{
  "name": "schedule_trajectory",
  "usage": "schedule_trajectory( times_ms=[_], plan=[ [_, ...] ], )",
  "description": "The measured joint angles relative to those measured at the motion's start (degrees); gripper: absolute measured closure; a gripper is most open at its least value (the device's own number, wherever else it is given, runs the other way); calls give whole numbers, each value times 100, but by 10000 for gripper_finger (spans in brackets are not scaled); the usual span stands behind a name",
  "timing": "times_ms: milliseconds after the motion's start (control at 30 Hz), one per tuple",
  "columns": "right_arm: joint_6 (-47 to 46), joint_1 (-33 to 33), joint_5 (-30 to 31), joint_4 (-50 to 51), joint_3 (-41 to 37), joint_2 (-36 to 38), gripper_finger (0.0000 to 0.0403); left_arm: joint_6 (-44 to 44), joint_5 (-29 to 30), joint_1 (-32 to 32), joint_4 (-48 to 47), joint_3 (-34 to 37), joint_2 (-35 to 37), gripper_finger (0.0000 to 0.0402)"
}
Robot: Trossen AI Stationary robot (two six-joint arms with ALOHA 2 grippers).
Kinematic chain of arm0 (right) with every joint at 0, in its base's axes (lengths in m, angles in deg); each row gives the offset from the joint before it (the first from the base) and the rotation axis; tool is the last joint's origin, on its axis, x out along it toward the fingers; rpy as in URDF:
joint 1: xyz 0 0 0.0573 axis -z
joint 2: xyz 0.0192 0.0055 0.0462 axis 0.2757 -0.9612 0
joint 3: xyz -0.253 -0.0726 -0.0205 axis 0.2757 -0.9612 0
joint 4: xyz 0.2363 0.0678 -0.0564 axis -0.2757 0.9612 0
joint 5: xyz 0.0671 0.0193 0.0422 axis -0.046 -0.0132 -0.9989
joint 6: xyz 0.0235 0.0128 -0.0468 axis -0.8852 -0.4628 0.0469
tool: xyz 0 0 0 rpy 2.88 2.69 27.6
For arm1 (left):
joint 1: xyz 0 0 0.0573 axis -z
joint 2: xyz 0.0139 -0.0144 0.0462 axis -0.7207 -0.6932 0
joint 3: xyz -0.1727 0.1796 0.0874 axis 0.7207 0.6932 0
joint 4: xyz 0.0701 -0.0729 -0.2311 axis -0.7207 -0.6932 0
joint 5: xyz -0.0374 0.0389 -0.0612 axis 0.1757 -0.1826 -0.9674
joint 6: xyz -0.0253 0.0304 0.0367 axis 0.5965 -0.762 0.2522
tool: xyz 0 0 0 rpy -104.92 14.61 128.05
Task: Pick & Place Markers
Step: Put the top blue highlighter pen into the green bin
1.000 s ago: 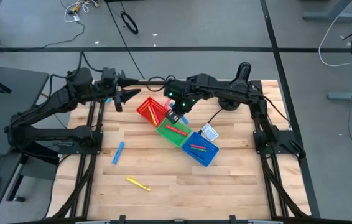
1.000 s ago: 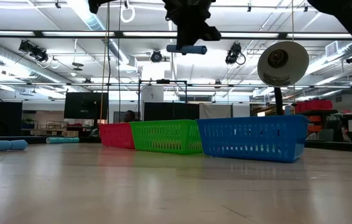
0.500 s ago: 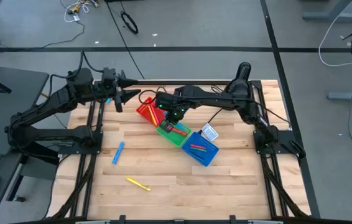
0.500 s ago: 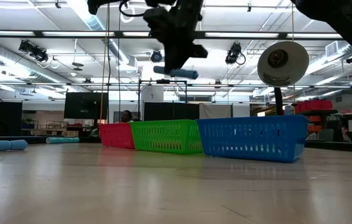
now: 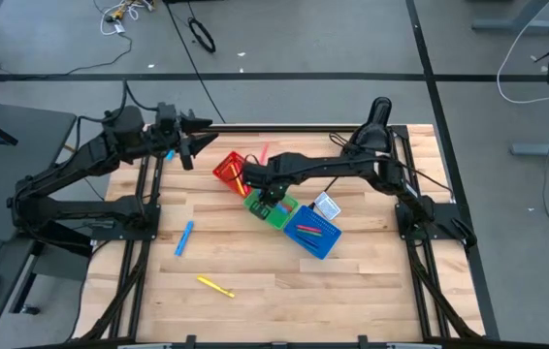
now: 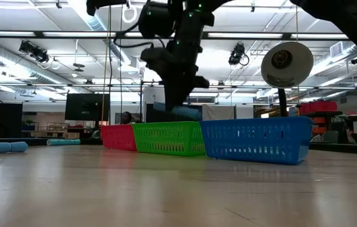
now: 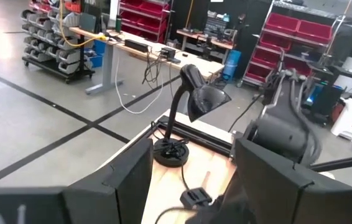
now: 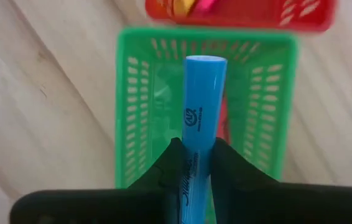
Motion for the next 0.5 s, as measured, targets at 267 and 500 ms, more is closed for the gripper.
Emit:
schedule_trajectory(
  times_ms=[267, 500],
  plan=[
    [11, -39, -24, -777, -759, -4, 365, -4, -2, 0, 9, 0, 5, 168],
    [7, -54, -126, -1133, -1129, -2, 365, -10, -4, 0, 8, 0, 5, 168]
  ],
)
